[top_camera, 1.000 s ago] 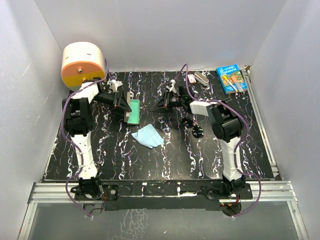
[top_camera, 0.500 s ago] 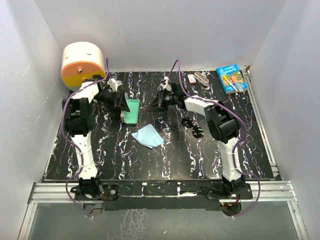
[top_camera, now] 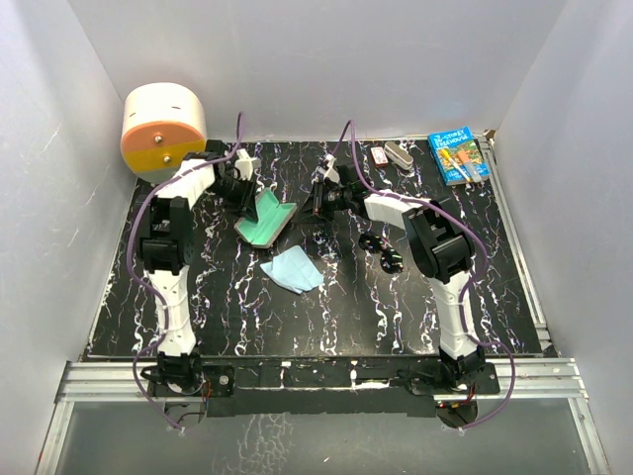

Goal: Organize the sunglasses
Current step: Place the sunglasses case at the center of the board.

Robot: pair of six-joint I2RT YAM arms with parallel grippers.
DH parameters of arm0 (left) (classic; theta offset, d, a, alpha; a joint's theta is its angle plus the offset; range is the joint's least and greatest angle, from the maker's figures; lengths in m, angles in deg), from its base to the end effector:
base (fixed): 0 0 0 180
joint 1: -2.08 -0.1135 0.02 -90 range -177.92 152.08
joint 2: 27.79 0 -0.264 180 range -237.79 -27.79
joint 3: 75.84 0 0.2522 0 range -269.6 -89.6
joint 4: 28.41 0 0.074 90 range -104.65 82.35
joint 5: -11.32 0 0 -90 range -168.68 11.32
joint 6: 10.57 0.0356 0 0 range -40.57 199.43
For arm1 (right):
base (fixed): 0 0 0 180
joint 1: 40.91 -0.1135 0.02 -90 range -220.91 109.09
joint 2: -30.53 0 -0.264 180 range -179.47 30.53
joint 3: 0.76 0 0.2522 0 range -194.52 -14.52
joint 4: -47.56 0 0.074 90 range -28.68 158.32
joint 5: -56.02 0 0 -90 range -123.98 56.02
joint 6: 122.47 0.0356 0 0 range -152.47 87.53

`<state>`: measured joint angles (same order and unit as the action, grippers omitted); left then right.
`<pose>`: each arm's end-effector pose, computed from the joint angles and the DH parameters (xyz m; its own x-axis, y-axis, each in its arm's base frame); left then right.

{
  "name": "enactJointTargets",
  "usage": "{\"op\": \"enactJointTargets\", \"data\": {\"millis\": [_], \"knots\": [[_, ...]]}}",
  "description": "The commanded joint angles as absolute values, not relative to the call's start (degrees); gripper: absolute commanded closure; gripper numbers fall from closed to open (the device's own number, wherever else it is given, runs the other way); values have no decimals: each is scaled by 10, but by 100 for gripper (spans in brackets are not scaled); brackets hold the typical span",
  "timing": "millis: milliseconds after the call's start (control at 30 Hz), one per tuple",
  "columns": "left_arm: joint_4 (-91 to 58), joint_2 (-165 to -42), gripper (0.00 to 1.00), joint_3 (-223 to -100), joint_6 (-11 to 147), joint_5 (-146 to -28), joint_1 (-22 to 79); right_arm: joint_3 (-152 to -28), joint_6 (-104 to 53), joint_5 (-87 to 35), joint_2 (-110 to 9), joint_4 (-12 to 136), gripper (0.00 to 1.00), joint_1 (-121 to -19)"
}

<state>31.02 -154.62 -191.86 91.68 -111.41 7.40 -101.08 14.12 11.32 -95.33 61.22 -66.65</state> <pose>0.4573 -0.0619 0.1797 -0.8606 0.2594 -0.4383 0.4529 0.7835 -0.4255 0.4204 0.2308 0.1561 -0.9736 0.0979 -0.2062 -0.1373 0.4704 0.8717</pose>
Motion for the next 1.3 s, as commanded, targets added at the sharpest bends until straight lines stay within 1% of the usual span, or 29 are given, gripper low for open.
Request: {"op": "enactJointTargets", "data": {"millis": [0,133,300,467,633,733,900,1167,1267], "knots": [[308,-1475,91,-1925,926,-1049,102,-1015,129,108,-938,597,92,-667],[306,-1466,100,-1943,937,-987,126,-1013,129,105,-937,597,92,-667],[302,-1459,100,-1981,978,-888,162,-1012,128,101,-935,597,92,-667],[281,-1461,100,-1992,1040,-812,192,-1007,126,102,-932,597,92,-666],[257,-1465,100,-1968,1102,-813,199,-994,122,106,-920,598,92,-656],[202,-1446,100,-1917,1147,-811,200,-990,107,102,-907,615,92,-647],[111,-1416,100,-1842,1221,-809,201,-1006,55,82,-891,688,92,-641],[74,-1438,100,-1856,1292,-832,201,-1002,14,65,-879,729,92,-641],[75,-1451,100,-1882,1307,-844,202,-1000,14,67,-882,729,92,-641]]}}
